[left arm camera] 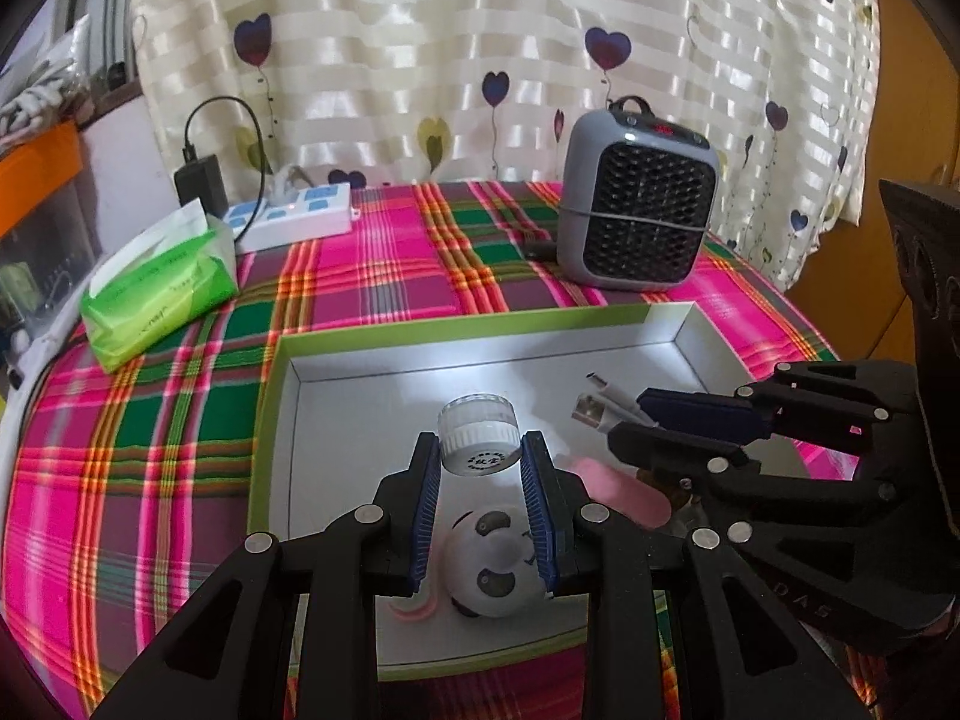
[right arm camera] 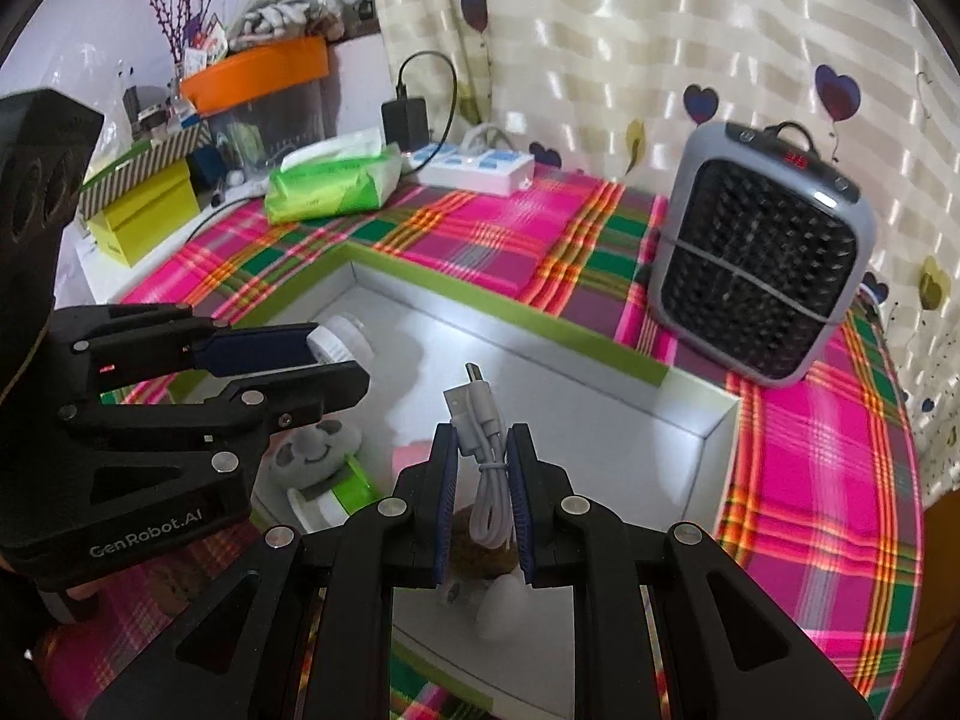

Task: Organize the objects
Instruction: 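Lower and release the container in the tray with left gripper while right gripper releases the cable, then move left gripper toward black marker while right gripper approaches a walnut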

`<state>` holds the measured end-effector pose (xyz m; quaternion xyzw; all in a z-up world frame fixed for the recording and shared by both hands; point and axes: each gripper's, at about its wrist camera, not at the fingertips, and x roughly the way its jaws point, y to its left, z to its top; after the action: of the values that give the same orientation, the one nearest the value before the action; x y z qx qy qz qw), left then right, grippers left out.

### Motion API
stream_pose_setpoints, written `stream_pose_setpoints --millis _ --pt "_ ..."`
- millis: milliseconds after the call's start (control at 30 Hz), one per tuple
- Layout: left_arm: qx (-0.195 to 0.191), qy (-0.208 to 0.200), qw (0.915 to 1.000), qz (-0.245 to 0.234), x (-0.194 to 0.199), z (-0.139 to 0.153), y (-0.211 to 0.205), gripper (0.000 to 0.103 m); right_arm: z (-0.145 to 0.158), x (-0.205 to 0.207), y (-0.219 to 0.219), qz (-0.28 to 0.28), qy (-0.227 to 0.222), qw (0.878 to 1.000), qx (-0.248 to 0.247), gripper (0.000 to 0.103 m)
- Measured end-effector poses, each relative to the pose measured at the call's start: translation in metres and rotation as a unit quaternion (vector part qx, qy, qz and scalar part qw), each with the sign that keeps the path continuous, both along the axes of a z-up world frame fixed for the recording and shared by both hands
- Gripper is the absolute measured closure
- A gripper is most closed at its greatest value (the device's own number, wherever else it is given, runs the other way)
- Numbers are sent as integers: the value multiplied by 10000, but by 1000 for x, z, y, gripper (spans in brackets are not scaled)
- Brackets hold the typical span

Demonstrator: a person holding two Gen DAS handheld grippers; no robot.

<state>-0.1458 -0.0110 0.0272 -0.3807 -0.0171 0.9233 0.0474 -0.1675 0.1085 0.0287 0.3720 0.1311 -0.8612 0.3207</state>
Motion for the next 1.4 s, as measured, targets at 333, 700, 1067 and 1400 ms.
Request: stream_pose_setpoints --millis 333,700,1067,1400 --pt "-80 -205 9997 -119 -4 -10 7 78 -11 -2 -5 15 -130 9998 114 85" --pt "110 -132 9998 -40 3 -3 3 78 -2 10 -5 -39 77 9999 84 74" --pt "117 76 9999 -8 34 8 4 78 10 42 0 -163 342 9992 -157 70" --pt "83 239 9997 36 68 12 8 78 13 74 8 -111 459 9976 -500 67"
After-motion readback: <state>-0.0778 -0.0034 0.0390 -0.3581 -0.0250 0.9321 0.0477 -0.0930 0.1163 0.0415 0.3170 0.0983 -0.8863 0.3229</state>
